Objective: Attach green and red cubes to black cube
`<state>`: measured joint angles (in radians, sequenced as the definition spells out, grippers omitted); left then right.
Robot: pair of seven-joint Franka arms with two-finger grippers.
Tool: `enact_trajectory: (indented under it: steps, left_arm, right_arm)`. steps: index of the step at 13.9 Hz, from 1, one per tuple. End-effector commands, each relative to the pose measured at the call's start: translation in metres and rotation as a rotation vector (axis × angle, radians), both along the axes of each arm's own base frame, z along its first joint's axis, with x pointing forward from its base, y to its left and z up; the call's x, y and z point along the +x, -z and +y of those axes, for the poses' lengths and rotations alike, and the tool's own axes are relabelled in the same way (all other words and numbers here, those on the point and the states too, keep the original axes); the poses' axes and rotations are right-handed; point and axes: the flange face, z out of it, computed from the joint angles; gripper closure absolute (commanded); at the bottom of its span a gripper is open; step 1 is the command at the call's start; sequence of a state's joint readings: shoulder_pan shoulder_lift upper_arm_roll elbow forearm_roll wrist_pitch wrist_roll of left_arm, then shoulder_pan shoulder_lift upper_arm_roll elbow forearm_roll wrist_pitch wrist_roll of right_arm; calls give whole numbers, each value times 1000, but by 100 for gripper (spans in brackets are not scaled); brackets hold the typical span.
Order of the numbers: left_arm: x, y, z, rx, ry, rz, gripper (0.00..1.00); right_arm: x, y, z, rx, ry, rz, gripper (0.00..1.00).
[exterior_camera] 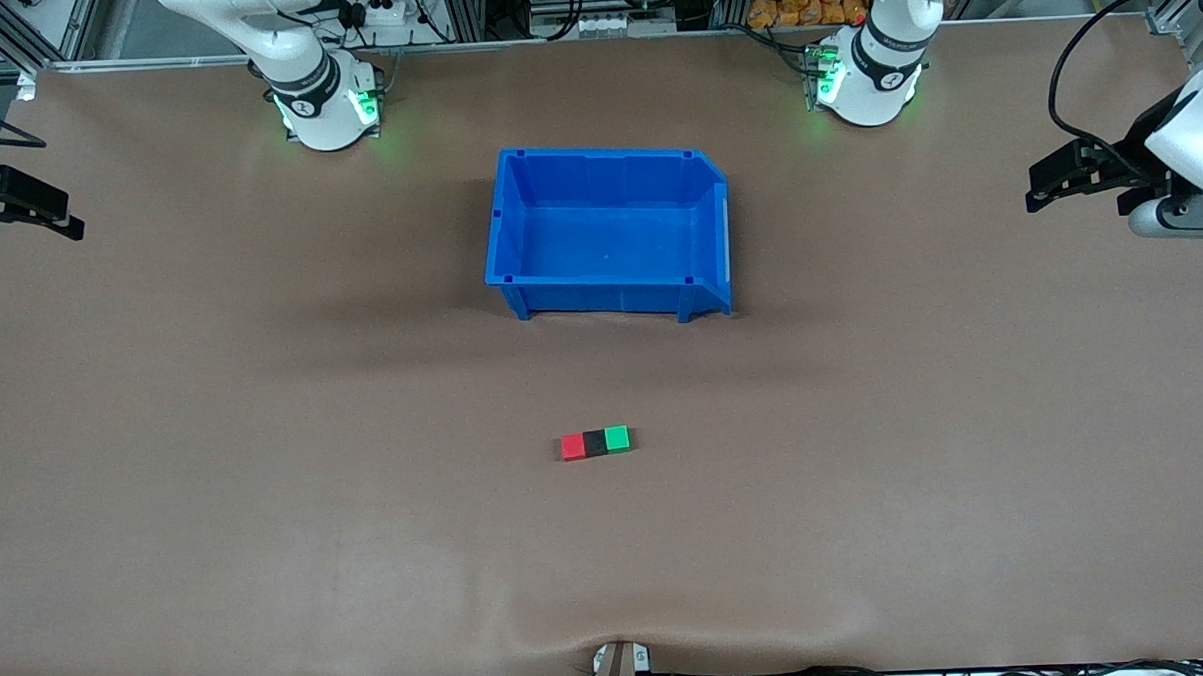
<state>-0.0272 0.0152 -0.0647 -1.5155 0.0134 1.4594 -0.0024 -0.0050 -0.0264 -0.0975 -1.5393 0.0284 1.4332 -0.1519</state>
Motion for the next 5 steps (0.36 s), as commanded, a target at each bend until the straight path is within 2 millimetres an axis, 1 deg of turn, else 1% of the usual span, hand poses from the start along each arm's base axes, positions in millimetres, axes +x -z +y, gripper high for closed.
enact_trajectory:
  steps: [1, 5]
  left_arm:
    - [-6, -4, -4, 9, -19, 7, 0]
    - [-5, -3, -10, 7, -15, 3, 0]
  right_arm:
    - [-3, -3, 1, -3, -6, 2, 0]
    - [-3, -3, 1, -3, -6, 3, 0]
